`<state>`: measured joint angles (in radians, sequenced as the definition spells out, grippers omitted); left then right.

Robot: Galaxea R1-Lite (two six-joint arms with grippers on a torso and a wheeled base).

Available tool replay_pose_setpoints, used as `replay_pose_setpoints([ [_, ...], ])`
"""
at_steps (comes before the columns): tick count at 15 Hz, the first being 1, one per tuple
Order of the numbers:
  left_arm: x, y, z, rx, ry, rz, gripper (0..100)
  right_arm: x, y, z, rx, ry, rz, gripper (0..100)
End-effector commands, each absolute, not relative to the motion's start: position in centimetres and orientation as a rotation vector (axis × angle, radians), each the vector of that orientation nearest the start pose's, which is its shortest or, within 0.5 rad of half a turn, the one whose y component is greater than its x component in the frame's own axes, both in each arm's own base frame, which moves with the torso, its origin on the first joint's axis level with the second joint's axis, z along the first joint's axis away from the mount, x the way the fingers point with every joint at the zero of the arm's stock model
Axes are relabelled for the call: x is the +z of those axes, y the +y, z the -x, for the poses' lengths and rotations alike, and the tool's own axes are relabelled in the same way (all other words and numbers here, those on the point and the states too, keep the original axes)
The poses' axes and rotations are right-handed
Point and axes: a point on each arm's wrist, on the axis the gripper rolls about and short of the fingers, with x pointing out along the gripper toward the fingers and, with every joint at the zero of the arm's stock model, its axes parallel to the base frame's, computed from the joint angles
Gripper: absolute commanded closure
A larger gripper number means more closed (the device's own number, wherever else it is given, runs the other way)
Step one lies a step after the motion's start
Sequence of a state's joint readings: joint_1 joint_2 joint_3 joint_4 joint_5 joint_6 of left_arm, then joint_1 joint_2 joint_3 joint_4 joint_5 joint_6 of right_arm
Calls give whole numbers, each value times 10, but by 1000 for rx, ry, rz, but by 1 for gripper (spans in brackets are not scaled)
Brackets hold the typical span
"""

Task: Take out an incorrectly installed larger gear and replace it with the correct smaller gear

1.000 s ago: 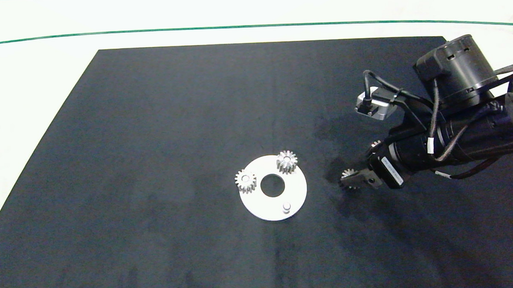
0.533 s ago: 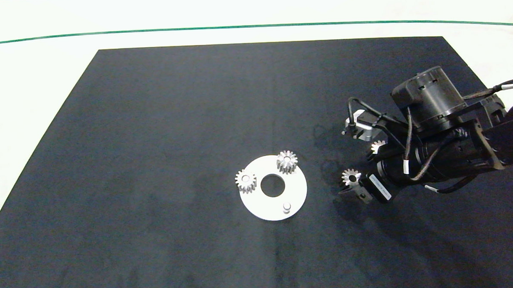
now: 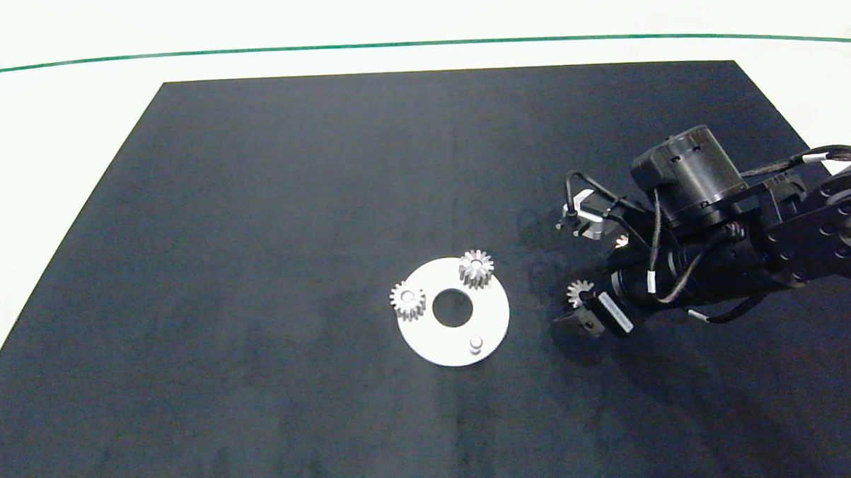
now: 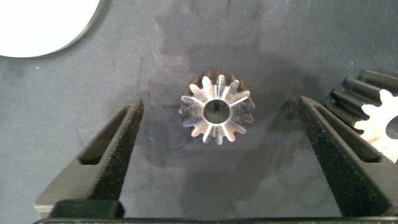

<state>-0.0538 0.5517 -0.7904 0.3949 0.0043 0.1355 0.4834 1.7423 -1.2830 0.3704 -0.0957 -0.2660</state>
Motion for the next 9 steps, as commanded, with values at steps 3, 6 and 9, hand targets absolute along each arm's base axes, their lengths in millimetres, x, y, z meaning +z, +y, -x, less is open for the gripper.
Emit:
replay_pose_setpoints([
  [3, 254, 0, 3, -60, 157, -141, 0, 207, 143, -278, 457, 761, 502, 12],
  [6, 254, 0, 3, -60, 156, -141, 0, 206, 143, -278, 453, 763, 503, 18],
  [9, 254, 0, 4, -60, 153, -141, 0, 205, 142, -278, 444, 765, 512, 24],
])
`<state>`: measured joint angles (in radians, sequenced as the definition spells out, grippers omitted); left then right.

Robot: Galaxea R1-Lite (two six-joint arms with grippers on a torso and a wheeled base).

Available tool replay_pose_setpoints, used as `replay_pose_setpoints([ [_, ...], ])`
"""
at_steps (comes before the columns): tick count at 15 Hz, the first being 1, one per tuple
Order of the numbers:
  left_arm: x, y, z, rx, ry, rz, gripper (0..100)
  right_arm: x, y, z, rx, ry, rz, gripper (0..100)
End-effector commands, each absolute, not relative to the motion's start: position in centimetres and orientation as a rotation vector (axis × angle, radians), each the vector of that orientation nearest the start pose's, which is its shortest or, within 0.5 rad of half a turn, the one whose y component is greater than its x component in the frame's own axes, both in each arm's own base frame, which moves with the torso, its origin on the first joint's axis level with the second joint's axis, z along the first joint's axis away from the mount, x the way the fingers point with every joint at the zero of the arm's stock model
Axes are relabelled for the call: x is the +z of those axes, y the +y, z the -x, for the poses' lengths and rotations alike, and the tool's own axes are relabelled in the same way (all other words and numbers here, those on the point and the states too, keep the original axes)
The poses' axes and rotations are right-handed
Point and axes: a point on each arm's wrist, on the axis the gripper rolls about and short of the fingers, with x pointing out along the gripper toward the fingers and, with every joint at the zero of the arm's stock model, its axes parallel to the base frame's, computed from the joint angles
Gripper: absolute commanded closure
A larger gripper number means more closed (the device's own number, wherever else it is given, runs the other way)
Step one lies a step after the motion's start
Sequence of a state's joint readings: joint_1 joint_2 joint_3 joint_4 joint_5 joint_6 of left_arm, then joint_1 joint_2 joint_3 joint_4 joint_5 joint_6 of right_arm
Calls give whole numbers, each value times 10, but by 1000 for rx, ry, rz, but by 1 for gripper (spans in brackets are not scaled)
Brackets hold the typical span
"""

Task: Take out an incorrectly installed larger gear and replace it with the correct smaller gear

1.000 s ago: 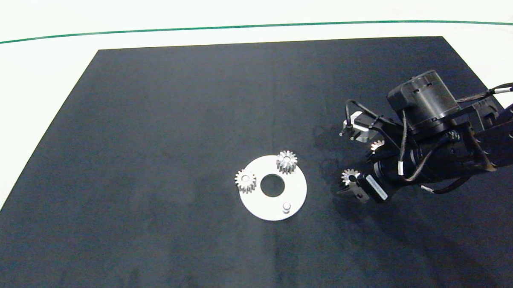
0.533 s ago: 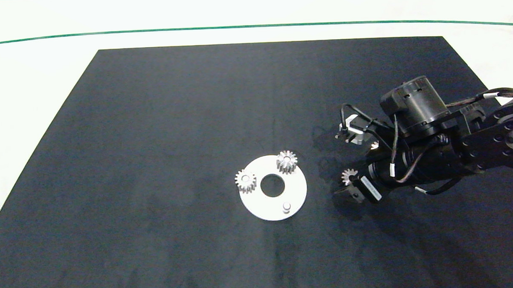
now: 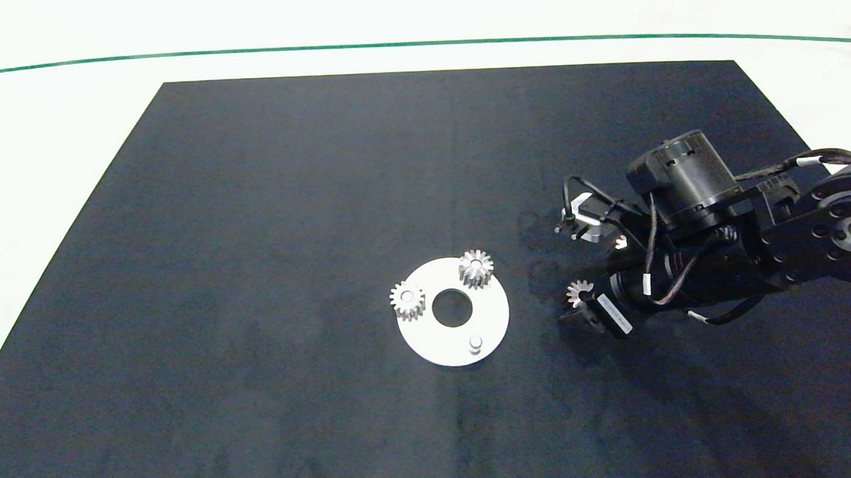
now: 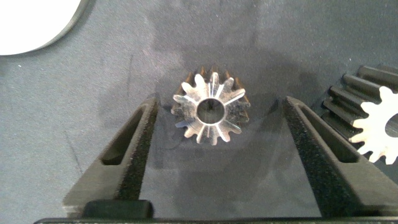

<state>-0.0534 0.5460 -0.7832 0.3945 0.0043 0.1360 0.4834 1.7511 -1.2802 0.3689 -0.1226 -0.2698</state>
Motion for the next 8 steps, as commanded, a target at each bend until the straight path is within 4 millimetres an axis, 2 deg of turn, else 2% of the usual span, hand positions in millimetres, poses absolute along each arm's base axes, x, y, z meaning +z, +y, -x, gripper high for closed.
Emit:
replay_pose_setpoints([
  [1, 254, 0, 4, -60, 153, -141, 0, 206, 142, -278, 439, 764, 512, 25],
  [8, 254, 0, 5, -59, 151, -141, 0, 207, 143, -280, 428, 734, 508, 41],
])
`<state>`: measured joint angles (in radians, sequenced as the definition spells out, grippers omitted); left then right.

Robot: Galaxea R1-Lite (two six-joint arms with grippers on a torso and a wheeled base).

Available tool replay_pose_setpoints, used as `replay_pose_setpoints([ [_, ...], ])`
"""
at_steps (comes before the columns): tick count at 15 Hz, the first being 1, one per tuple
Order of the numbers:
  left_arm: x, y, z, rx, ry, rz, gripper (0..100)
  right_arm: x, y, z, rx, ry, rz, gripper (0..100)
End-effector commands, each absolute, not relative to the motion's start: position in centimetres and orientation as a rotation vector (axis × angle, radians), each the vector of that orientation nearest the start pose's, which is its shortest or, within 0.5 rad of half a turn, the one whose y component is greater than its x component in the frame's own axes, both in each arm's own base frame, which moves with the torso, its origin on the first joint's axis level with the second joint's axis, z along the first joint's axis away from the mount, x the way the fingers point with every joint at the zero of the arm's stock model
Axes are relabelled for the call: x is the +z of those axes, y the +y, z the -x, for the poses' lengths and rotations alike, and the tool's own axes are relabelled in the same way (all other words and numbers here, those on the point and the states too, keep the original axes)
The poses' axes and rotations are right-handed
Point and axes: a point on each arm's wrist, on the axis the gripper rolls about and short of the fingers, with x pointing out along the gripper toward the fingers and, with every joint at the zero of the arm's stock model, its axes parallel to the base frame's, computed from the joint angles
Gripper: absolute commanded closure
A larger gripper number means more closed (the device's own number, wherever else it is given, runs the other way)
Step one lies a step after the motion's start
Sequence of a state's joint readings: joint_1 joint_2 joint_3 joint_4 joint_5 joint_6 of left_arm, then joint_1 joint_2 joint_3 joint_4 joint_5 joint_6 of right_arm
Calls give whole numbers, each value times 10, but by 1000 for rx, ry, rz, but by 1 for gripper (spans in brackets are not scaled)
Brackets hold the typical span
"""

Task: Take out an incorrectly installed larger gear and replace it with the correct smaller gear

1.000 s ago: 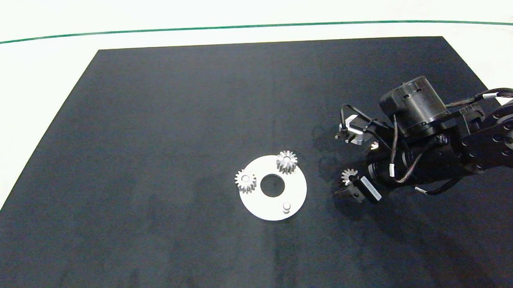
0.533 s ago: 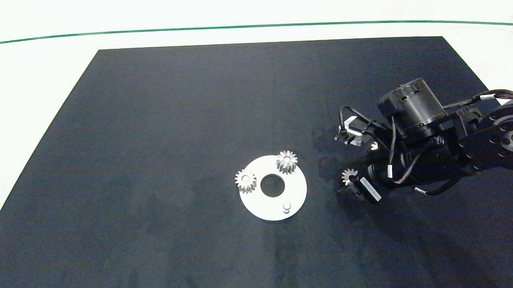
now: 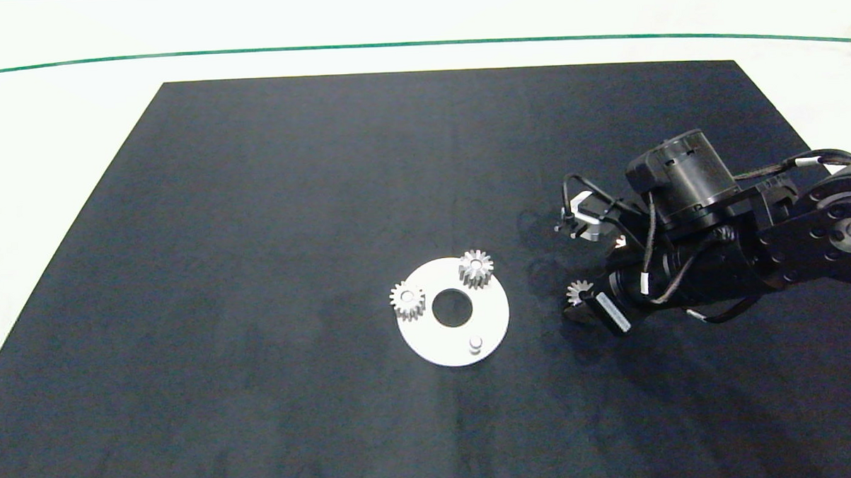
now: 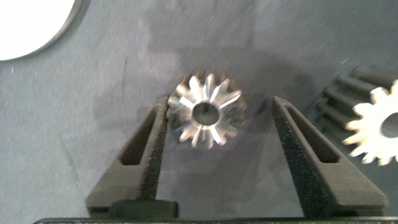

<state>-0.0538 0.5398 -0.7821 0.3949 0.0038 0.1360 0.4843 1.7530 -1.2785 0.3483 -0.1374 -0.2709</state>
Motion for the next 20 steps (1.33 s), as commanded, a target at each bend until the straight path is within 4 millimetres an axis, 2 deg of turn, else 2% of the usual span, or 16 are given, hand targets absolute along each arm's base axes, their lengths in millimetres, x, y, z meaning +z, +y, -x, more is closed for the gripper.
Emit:
replay_pose_setpoints([
  [1, 254, 0, 5, -59, 150, -141, 0, 207, 144, -280, 431, 729, 507, 42],
  [17, 253, 0, 7, -59, 144, -141, 0, 199, 142, -276, 433, 761, 515, 73],
  [20, 253, 0, 7, -59, 144, -141, 0, 206, 142, -273, 438, 736, 508, 78],
])
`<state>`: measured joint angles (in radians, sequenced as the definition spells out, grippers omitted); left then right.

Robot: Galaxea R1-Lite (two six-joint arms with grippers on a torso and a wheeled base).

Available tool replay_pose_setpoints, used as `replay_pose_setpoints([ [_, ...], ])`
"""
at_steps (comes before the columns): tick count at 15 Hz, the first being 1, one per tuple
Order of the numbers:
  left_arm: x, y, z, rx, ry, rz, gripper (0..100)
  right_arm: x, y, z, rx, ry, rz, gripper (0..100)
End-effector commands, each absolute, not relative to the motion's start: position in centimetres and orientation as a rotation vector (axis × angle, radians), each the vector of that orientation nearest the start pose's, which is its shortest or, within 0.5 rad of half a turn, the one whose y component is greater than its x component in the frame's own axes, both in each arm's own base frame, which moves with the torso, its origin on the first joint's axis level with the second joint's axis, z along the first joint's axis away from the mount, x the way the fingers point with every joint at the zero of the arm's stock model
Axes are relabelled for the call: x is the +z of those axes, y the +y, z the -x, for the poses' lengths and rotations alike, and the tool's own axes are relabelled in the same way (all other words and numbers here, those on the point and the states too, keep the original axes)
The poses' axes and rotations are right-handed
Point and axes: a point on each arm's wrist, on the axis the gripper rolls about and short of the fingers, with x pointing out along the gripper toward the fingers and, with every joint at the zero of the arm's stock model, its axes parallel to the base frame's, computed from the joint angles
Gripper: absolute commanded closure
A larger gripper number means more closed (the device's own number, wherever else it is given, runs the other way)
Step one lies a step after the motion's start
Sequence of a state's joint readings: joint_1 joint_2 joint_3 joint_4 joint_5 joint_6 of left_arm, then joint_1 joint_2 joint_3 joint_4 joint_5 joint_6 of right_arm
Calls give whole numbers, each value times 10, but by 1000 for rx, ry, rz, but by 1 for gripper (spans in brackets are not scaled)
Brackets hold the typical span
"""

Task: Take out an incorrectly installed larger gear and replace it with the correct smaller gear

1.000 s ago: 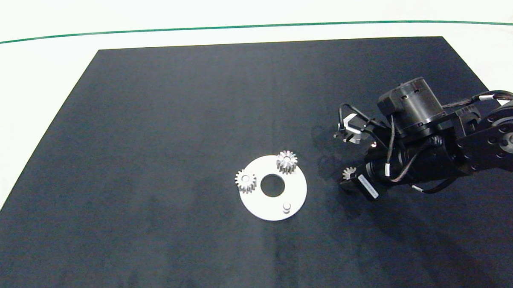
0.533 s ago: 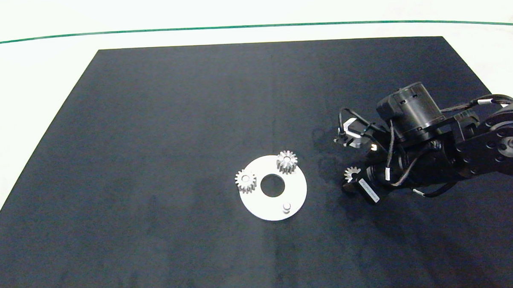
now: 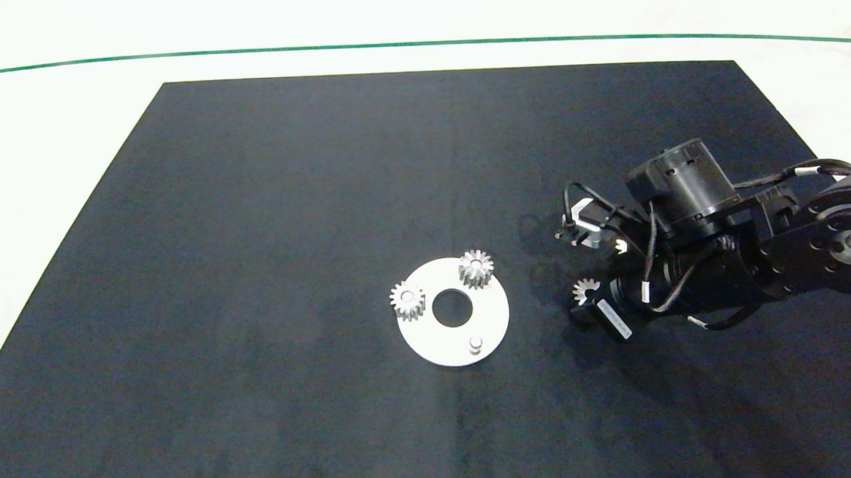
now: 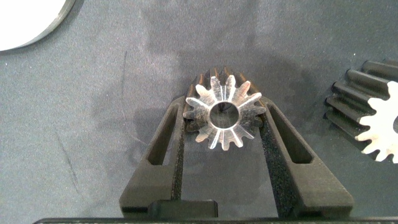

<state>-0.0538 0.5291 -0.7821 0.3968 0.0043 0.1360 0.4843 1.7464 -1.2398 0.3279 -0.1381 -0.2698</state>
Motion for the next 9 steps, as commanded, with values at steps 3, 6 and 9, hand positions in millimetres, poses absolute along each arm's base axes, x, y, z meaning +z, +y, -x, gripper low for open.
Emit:
replay_pose_setpoints([
  [3, 253, 0, 7, -61, 145, -140, 0, 228, 143, -263, 452, 657, 490, 78],
  [6, 251, 0, 7, -59, 150, -140, 0, 247, 153, -247, 513, 584, 482, 78],
  [9, 252, 0, 7, -59, 145, -143, 0, 253, 172, -229, 600, 549, 503, 78],
])
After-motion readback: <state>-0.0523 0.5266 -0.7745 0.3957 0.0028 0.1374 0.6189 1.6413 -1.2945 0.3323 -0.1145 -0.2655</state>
